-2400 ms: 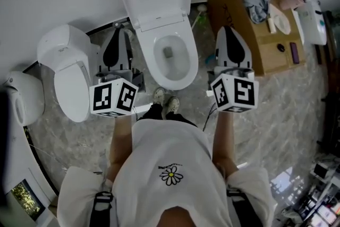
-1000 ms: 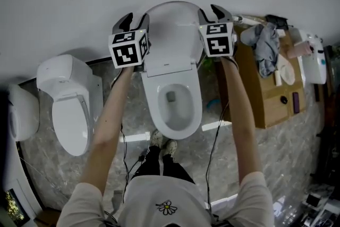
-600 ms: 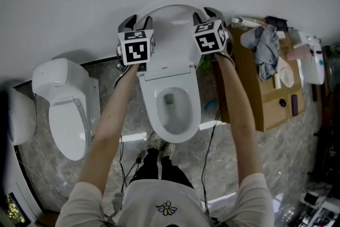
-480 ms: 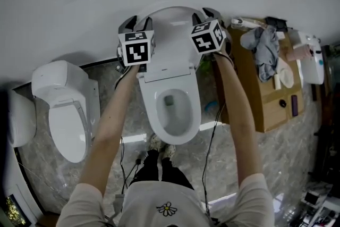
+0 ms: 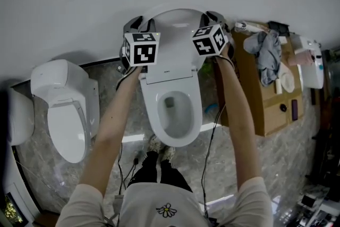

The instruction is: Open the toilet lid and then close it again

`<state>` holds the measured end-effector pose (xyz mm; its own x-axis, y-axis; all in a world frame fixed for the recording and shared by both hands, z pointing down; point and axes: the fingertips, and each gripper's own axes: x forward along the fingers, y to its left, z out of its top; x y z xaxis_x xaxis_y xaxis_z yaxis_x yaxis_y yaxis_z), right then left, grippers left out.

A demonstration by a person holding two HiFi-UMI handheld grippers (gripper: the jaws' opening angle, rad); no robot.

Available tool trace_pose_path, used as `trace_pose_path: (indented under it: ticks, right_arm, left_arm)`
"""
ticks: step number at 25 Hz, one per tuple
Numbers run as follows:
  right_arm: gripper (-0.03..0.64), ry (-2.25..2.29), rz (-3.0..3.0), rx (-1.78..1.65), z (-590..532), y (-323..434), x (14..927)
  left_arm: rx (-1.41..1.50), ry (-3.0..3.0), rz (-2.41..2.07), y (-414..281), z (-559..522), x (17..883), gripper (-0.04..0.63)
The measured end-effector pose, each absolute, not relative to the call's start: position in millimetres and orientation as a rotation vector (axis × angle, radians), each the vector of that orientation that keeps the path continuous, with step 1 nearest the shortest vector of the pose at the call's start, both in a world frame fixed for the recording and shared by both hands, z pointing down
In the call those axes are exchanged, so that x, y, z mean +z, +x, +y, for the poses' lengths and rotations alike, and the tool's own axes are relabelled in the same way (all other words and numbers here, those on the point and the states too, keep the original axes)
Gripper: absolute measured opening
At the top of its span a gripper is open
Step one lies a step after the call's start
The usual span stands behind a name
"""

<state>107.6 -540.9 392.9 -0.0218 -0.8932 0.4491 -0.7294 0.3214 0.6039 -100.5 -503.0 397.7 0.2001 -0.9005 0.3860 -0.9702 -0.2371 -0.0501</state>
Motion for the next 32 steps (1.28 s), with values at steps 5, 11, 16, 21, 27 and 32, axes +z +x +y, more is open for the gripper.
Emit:
trace_pose_path:
  ticks: [5,11,16,21,27,32]
  right_arm:
    - [0.044,1.453,-1.786,-0.294,-533,109,392]
    - [0.046,1.465,-1.828,-0.275,-503,114,387]
    - [0.049,1.455,-1.852,-0.255,-466,122,386]
    - [0.059,1.431,-1.876,-0.240,-424,130,388]
    - [0.071,1.385,-1.868,-0.229,-367,141,398]
    - [0.083,1.335,-1.846,-0.211,-320,150,412]
  left_arm:
    - [0.481,2.279,-1.810,-100,-494,395,0.135]
    - [0.454,2.294,-1.820,-95,-465,390,0.138]
    - [0.453,2.317,-1.817,-87,-429,387,0.146]
    - [0.504,2.360,-1.770,-76,-387,392,0.151]
    - [0.621,2.416,-1.717,-63,-331,401,0.160]
    - [0.741,2.432,-1.682,-52,-284,415,0.164]
